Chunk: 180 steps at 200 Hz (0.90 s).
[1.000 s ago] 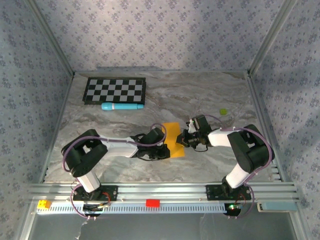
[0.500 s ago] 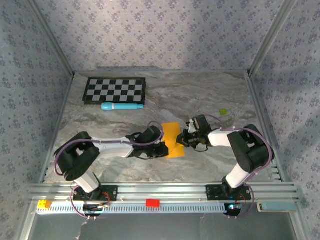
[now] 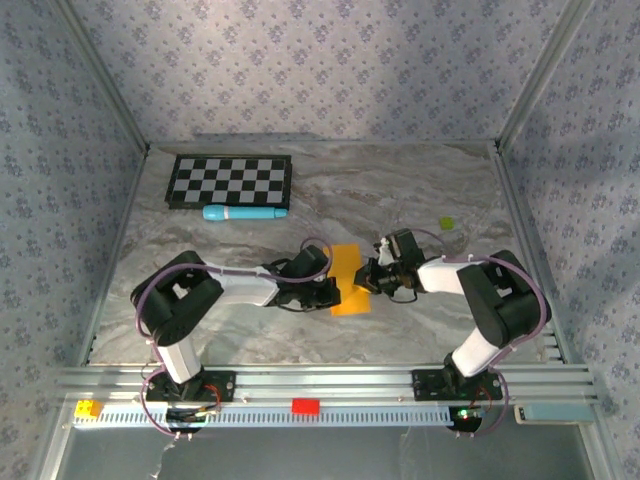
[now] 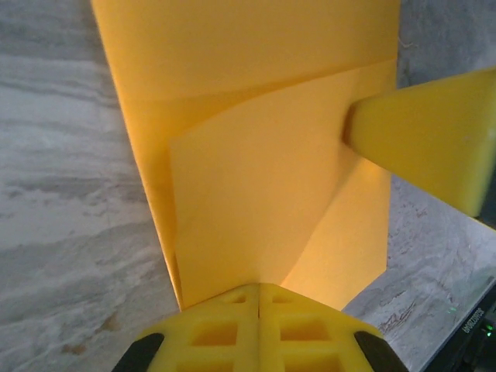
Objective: Fold a paper plane with a square sheet of paper (pick it up from the middle)
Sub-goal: Fold the triangle a second time at the center of the table.
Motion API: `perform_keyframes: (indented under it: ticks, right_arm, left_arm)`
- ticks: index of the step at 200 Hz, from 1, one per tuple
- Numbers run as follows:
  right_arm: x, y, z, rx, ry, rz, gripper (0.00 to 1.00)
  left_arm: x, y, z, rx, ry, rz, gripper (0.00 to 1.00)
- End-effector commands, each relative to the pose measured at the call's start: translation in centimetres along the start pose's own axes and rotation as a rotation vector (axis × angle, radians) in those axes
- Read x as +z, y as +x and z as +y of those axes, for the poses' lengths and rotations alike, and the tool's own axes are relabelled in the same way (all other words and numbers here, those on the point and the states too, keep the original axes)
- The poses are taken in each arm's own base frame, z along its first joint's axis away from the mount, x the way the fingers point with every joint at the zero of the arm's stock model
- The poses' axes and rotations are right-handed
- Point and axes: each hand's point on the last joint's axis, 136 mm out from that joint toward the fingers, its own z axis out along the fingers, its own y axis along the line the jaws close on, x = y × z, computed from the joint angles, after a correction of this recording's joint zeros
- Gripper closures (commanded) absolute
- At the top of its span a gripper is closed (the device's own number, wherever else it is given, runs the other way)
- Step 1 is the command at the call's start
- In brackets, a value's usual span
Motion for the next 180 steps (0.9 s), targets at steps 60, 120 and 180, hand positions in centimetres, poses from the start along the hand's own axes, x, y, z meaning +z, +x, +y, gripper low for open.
perform_keyframes:
  ticks: [60,120,180]
  right_arm:
    - [0.8,1.6,2.5,-0.105,-0.013,0.043,0.90]
    - [0.3,-1.5,-1.3,0.010,0.022,-0.043,0.92]
    - [-3.4,-4.9,-0.3,0.015,0.015,-0.195,0.90]
  left_arm:
    - [0.9,1.6,3.3,-0.079,-0.078,0.034,1.00]
    - [0.9,1.9,3.5,-0.069,-0.092,0.047,1.00]
    - [0.5,1.5,2.4,-0.041,-0.062,0.026,1.00]
